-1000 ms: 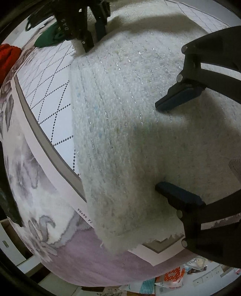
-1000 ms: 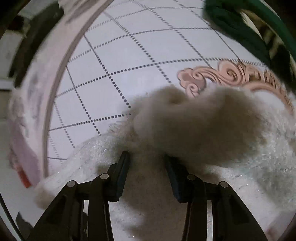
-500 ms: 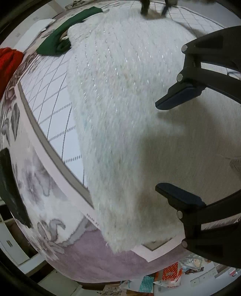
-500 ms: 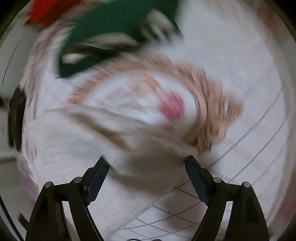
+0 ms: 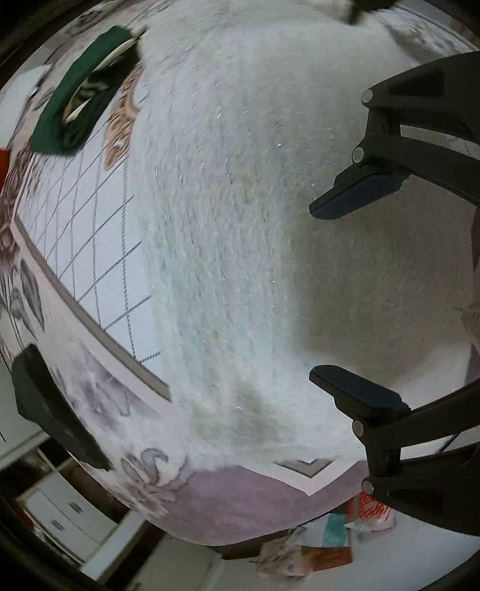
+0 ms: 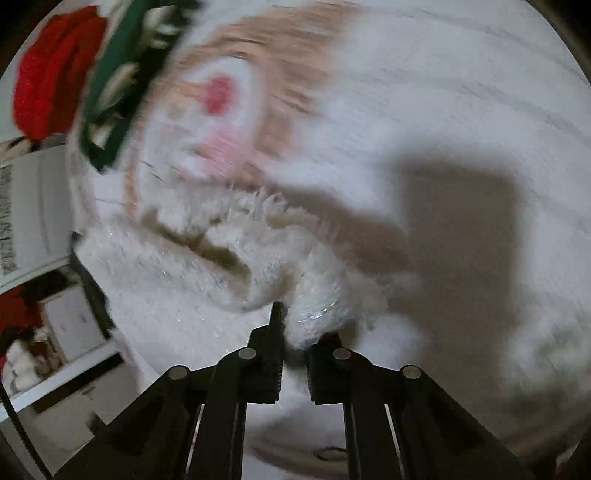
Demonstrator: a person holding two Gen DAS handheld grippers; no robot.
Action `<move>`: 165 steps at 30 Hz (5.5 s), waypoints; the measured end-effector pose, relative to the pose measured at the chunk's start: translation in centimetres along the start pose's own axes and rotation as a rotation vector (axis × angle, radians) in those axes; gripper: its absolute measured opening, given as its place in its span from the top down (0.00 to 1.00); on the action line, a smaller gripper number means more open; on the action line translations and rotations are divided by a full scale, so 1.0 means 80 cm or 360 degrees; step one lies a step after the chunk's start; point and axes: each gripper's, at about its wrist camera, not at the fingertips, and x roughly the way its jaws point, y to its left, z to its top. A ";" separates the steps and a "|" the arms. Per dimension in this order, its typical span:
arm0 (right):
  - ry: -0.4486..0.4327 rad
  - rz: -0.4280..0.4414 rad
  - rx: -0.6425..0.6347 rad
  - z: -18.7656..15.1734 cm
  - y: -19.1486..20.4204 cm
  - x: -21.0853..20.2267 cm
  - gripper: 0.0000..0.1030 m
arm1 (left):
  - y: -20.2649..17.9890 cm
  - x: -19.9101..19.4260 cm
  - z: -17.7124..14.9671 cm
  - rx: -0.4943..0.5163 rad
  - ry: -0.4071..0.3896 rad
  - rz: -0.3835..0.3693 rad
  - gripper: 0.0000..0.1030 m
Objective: Fold large clothes
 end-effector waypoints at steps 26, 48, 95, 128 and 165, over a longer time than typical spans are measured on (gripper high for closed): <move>-0.0237 -0.0656 -0.0966 0.086 0.320 0.117 0.93 | 0.052 0.050 -0.023 -0.0354 0.0148 -0.0113 0.20; 0.0245 -0.0617 -0.1235 0.034 0.402 0.180 0.91 | -0.004 0.078 0.036 0.0006 0.0153 -0.0110 0.00; -0.0405 0.0959 -0.0066 0.004 0.057 0.064 0.76 | -0.042 0.064 0.073 0.0023 0.0093 -0.0004 0.00; -0.0487 -0.0360 -0.2192 -0.343 0.392 0.096 0.78 | 0.272 -0.061 -0.069 -0.0803 -0.0061 -0.0065 0.00; 0.0110 0.0004 -0.1382 -0.095 0.451 0.105 0.32 | 0.208 -0.033 -0.145 -0.0953 0.0128 -0.0191 0.00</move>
